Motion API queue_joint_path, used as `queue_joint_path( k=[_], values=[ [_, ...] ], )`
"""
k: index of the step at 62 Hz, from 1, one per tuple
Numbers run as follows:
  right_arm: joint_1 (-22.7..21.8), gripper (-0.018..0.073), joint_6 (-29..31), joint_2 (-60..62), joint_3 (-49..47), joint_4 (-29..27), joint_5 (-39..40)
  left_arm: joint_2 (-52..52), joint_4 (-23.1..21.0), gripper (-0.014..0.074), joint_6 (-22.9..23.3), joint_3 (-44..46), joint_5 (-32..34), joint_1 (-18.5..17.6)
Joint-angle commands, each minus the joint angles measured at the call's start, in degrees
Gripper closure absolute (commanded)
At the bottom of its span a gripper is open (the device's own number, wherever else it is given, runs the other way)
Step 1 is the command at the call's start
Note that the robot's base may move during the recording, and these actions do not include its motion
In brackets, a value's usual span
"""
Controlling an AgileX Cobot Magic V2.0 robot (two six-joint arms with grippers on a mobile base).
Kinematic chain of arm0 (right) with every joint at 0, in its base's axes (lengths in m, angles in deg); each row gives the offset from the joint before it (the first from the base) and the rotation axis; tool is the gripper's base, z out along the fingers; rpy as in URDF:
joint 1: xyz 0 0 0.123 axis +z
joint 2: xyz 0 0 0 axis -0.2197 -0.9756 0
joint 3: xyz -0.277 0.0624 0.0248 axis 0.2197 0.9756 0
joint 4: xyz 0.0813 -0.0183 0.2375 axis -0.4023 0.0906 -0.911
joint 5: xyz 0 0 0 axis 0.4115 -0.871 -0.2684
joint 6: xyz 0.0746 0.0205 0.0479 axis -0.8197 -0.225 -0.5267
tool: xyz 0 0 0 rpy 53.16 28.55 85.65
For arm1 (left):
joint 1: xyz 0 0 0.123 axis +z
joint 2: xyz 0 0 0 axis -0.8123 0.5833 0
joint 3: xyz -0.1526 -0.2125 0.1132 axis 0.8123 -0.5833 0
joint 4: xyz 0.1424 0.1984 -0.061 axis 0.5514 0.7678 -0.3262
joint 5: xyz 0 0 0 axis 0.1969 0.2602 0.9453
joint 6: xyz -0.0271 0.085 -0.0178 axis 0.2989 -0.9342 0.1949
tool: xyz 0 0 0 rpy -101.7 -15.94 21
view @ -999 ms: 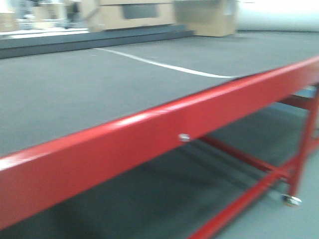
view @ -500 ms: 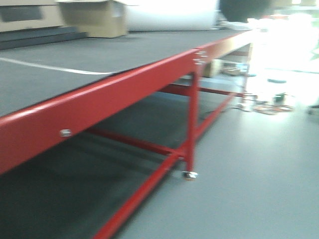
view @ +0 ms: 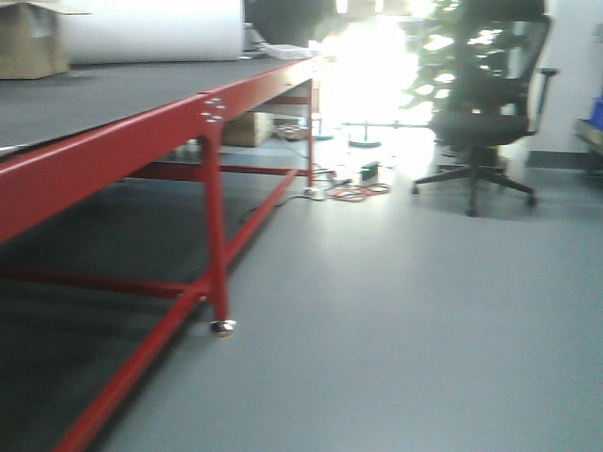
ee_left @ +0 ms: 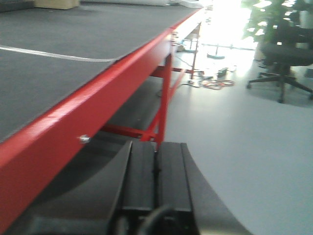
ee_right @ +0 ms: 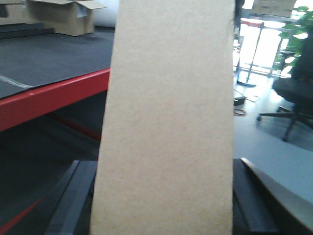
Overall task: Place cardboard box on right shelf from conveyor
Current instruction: 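Drive the base away from the conveyor toward the blue-bin shelves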
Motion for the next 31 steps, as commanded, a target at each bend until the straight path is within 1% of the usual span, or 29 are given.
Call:
queue_joint_path(
  k=[1, 31],
  values=[
    [-0.03, 0.0344, 0.34, -0.8, -1.46, 0.81, 5.89, -0.82, -0.34, 0.0713, -0.01, -0.52, 4.89, 0.16],
    [-0.03, 0.0344, 0.34, -0.8, -1.46, 0.81, 5.89, -0.82, -0.34, 0.0713, -0.01, -0.52, 4.89, 0.16]
  ],
)
